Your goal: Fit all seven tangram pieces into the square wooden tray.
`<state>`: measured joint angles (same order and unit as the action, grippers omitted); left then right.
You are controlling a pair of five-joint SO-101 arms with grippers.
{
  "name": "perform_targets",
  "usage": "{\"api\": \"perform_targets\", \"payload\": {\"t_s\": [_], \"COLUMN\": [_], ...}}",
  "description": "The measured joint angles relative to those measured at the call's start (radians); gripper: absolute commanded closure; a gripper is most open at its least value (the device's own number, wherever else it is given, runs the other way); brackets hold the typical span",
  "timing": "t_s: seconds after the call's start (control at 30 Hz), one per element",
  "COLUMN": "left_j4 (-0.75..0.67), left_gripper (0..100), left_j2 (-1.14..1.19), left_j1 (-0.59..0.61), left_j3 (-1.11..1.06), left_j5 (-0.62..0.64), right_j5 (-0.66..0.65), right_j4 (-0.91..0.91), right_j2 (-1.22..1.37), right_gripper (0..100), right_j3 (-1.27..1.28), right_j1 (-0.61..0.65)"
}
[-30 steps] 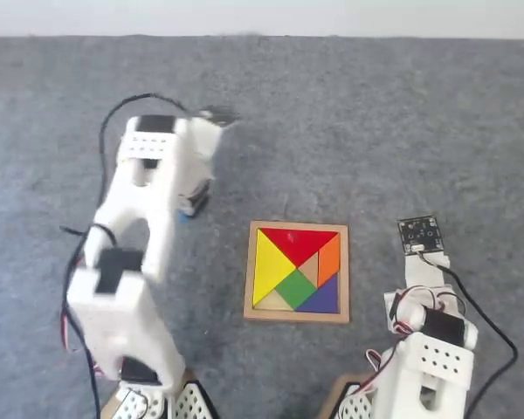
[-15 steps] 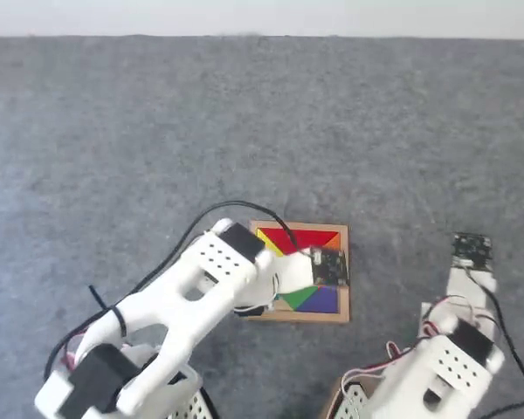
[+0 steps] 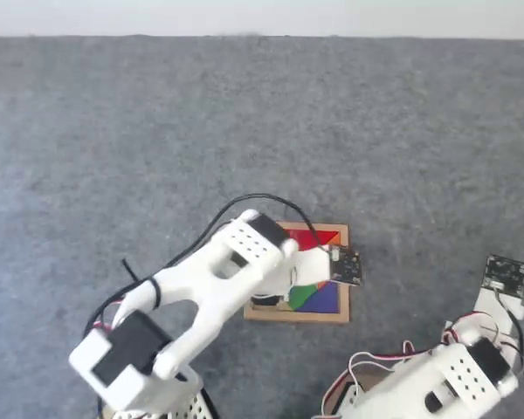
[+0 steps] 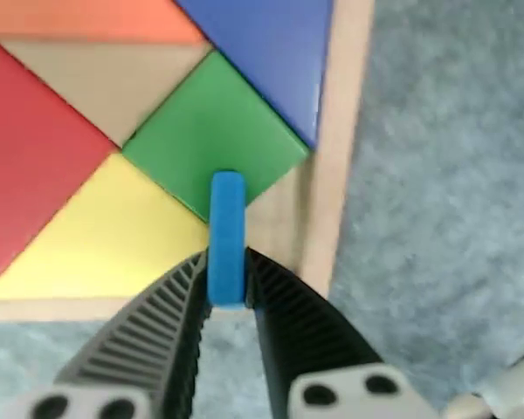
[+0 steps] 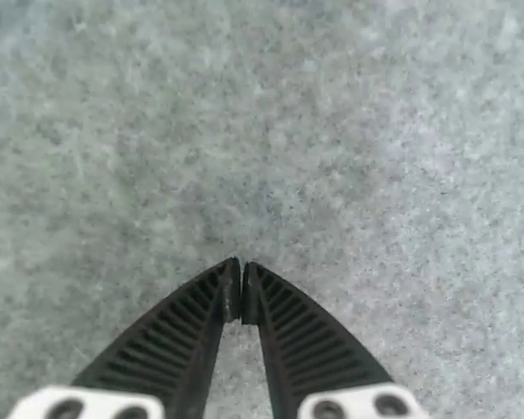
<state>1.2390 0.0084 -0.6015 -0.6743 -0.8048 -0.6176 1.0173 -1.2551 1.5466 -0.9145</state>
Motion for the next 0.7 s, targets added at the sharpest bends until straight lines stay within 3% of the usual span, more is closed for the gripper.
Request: {"api": "perform_targets", "payload": {"t_s": [0.23, 0.7], "left_j4": [0.005, 0.117], "left_gripper": [99, 90], "left_j2": [-0.015, -0.183], "left_j1": [-0.120, -0.135], "left_j3": [-0.031, -0.068], "left_j5": [-0.005, 0.112], "right_j5": [-0.002, -0.002], "right_j4": [0.000, 0.000], "right_j2": [-0.002, 0.000], "right_gripper": [98.3, 98.3], "right_j3": [0.011, 0.011], "right_j1": [0.000, 0.000]}}
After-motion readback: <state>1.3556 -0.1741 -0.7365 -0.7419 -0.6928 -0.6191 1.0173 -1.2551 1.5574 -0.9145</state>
